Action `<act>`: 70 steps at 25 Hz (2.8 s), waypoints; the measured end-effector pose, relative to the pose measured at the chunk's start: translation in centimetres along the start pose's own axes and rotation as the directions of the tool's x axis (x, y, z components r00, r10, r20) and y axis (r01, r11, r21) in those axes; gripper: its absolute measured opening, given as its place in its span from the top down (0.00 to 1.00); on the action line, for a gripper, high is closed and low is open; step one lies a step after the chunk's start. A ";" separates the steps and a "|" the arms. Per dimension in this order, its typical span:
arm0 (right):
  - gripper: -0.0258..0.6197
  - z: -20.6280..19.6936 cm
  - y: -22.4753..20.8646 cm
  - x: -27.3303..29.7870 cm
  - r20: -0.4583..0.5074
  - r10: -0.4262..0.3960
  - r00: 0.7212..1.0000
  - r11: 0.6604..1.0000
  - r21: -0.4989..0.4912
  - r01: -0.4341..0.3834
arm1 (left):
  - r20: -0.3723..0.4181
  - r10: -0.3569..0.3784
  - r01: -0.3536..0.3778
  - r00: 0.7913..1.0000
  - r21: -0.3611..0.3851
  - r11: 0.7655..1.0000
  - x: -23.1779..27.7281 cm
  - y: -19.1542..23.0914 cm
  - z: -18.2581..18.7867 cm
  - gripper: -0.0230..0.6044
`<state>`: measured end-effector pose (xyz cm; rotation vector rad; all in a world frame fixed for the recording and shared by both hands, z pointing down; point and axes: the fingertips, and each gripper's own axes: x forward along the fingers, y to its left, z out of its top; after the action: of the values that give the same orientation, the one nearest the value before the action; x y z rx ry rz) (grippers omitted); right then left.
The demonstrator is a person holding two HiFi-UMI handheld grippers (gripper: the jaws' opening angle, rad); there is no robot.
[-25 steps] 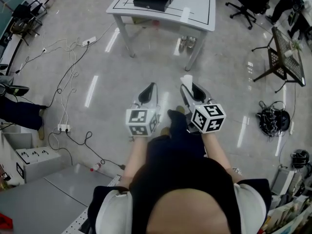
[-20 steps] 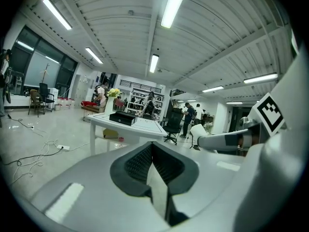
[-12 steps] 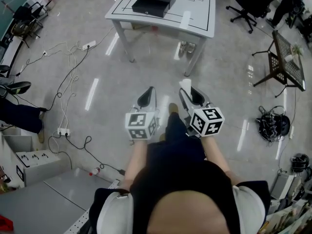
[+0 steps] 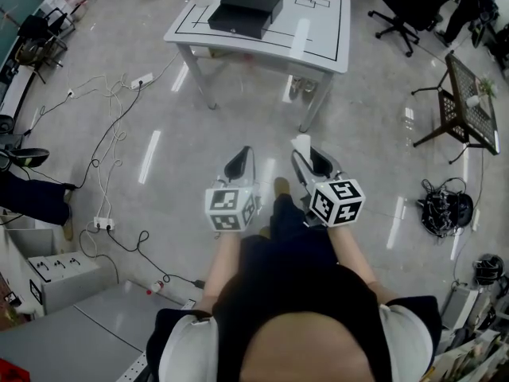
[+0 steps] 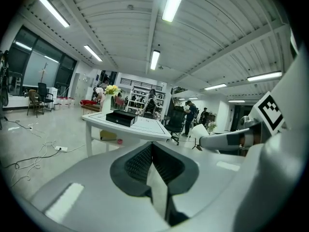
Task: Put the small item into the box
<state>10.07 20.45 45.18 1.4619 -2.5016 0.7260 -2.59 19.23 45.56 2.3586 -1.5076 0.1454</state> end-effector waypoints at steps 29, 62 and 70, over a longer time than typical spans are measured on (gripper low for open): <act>0.73 5.8 -5.5 11.3 -0.048 0.098 0.994 0.995 -0.022 -0.099 | -0.003 0.068 -0.068 0.998 -0.009 0.998 11.3 5.0 3.5 0.95; 0.73 9.4 -9.8 18.5 -0.079 0.232 0.970 0.972 -0.030 -0.235 | 0.012 0.193 -0.192 0.981 -0.038 0.981 18.8 7.1 4.9 0.95; 0.73 9.3 -9.7 18.7 -0.083 0.248 0.965 0.968 -0.017 -0.250 | 0.019 0.212 -0.211 0.977 -0.041 0.977 18.3 7.4 5.0 0.95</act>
<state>9.77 -2.51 47.14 1.0967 -2.6495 0.7684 -1.79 -1.02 47.35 2.1727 -1.7547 0.1384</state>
